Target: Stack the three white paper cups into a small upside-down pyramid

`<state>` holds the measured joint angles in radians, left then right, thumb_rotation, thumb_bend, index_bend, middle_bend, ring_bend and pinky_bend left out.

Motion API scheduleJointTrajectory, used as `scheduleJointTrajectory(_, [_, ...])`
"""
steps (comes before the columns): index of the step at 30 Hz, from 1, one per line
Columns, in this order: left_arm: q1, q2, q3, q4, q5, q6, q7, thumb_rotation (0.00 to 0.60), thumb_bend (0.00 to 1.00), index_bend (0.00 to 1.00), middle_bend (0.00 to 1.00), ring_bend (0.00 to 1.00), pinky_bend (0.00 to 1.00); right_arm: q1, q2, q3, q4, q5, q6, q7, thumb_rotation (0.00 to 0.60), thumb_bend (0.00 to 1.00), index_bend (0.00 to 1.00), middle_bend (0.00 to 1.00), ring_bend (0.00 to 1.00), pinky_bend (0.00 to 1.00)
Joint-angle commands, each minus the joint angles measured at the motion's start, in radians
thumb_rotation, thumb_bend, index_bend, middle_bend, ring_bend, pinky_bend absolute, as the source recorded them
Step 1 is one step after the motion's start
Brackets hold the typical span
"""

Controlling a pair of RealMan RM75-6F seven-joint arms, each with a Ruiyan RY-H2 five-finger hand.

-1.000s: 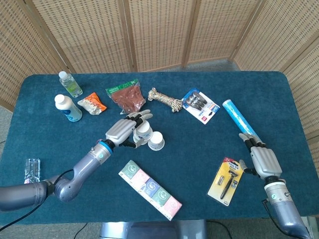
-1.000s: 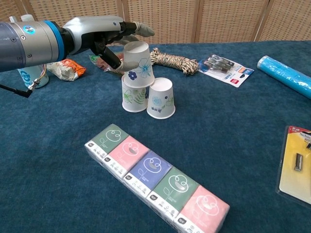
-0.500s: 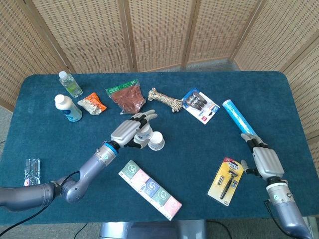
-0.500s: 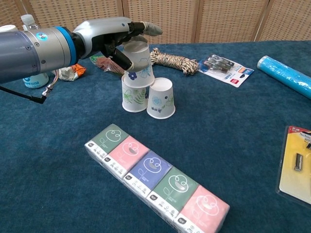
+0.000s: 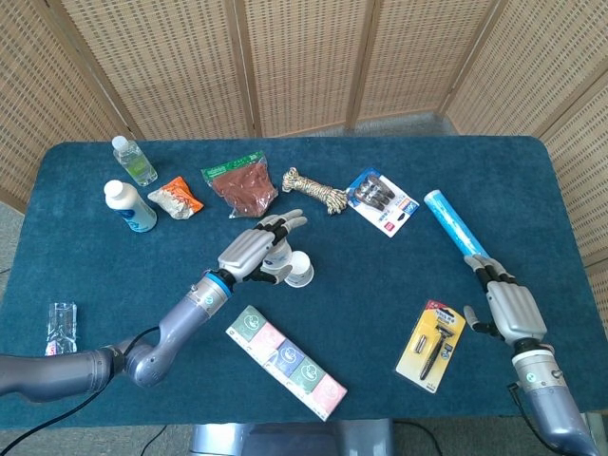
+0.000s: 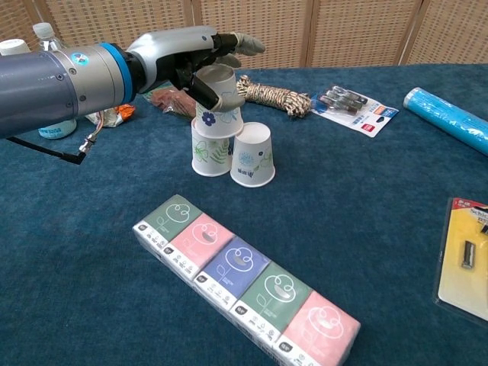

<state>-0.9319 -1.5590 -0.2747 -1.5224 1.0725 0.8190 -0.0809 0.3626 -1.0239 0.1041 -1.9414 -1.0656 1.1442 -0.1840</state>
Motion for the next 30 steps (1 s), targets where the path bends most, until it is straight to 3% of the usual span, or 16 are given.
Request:
scheduleJointTrajectory(1, [-0.006,0.025,0.0,-0.012,-0.004,-0.018,0.016,0.6,0.48,0.0,0.0,0.0,0.03,-0.001,0.0,0.0,0.001,-0.001,0.0,0.001,0.6,0.48,0.0,0.0,0.0,0.18])
scheduleJointTrajectory(10, [-0.063,0.165,0.018,-0.102,-0.105,-0.132,0.138,0.6,0.48,0.0,0.0,0.0,0.0,0.0,-0.005,0.002,0.002,-0.005,-0.004,0.003,0.6,0.48,0.0,0.0,0.0,0.18])
scheduleJointTrajectory(14, [-0.088,0.177,0.035,-0.115,-0.165,-0.14,0.186,0.6,0.48,0.0,0.0,0.0,0.01,-0.002,-0.004,0.002,0.003,-0.003,-0.003,0.004,0.6,0.48,0.0,0.0,0.0,0.18])
scheduleJointTrajectory(20, [-0.108,0.148,0.056,-0.103,-0.215,-0.074,0.261,0.6,0.48,0.09,0.0,0.0,0.19,-0.006,0.001,0.003,0.005,-0.004,-0.003,0.012,0.6,0.49,0.0,0.0,0.0,0.18])
scheduleJointTrajectory(25, [-0.107,0.114,0.054,-0.093,-0.221,-0.013,0.288,0.6,0.49,0.22,0.0,0.0,0.37,-0.007,0.001,0.003,0.004,-0.003,-0.004,0.014,0.6,0.49,0.0,0.0,0.0,0.18])
scheduleJointTrajectory(30, [-0.099,0.099,0.051,-0.081,-0.21,0.014,0.289,0.6,0.49,0.29,0.02,0.0,0.42,-0.007,0.001,0.005,0.005,-0.002,-0.005,0.015,0.6,0.49,0.0,0.0,0.0,0.18])
